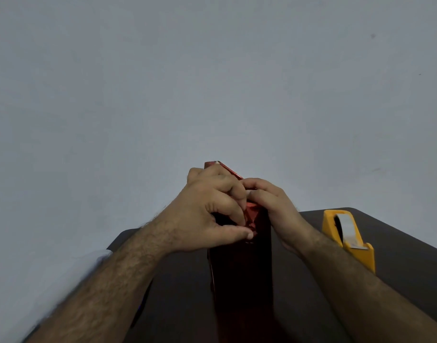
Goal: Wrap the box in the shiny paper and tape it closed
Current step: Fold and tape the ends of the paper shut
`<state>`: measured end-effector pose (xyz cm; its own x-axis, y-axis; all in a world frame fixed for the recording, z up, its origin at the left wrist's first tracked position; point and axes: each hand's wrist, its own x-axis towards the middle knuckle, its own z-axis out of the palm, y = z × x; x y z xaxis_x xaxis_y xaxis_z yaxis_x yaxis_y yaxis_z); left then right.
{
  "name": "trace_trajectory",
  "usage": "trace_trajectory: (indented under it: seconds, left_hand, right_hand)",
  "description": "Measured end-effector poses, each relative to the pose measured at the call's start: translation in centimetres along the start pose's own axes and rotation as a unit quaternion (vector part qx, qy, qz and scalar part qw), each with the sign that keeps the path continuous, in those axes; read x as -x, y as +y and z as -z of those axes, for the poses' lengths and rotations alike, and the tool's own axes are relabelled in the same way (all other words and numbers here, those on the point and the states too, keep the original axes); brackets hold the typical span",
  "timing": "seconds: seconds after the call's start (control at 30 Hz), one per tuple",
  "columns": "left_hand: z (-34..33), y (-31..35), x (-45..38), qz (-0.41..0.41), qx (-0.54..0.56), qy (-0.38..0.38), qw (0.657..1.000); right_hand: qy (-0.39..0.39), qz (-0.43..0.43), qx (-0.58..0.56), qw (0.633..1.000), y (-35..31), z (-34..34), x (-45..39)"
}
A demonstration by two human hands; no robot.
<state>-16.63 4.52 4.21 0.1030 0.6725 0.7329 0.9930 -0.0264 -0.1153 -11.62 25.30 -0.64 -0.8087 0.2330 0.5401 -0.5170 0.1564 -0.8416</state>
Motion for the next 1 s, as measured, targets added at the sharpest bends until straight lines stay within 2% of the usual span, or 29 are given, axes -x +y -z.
trace_trajectory:
  seconds: [0.07, 0.13, 0.23, 0.3, 0.37, 0.43, 0.5, 0.63, 0.77, 0.87, 1.0]
  left_hand:
    - [0.1, -0.2, 0.1, -0.002, -0.004, -0.031, 1.0]
    - [0.2, -0.4, 0.2, -0.002, 0.02, -0.031, 0.999]
    - [0.4, -0.8, 0.4, 0.048, 0.121, 0.081, 0.988]
    - [0.3, -1.4, 0.4, 0.125, 0.15, 0.177, 0.965]
    - [0.1, -1.7, 0.2, 0.216, 0.145, 0.218, 0.94]
    - [-0.1, -1.9, -0.2, 0.282, 0.18, 0.202, 0.921]
    - [-0.3, -1.9, -0.4, 0.301, 0.215, 0.163, 0.915]
    - [-0.7, -1.8, -0.1, 0.257, 0.191, 0.08, 0.944]
    - [-0.8, -1.8, -0.4, 0.231, 0.128, -0.021, 0.964]
    - [-1.2, -2.0, -0.4, 0.229, 0.093, -0.023, 0.969]
    - [-1.5, -3.1, 0.1, 0.228, 0.106, 0.011, 0.968]
  right_hand:
    - [-0.003, 0.006, 0.003, 1.0, -0.1, -0.1, 0.1]
    - [-0.009, 0.01, 0.002, 1.0, -0.2, -0.1, 0.1]
    - [-0.015, 0.008, 0.004, 1.0, -0.2, -0.2, 0.0]
    - [-0.019, 0.001, 0.01, 1.0, -0.2, -0.3, 0.0]
    - [-0.024, 0.009, 0.008, 1.0, -0.2, -0.3, 0.1]
    - [-0.028, 0.019, -0.001, 0.999, 0.0, -0.3, 0.2]
    - [-0.032, 0.024, -0.006, 0.999, 0.1, -0.3, 0.2]
    - [-0.039, 0.037, -0.019, 0.998, 0.0, -0.3, 0.3]
    - [-0.05, 0.092, -0.004, 0.995, 0.3, -0.6, 0.3]
    - [0.001, 0.125, 0.039, 0.991, 1.0, -0.5, 0.4]
    - [0.057, 0.223, 0.135, 0.964, 1.4, -0.7, 1.1]
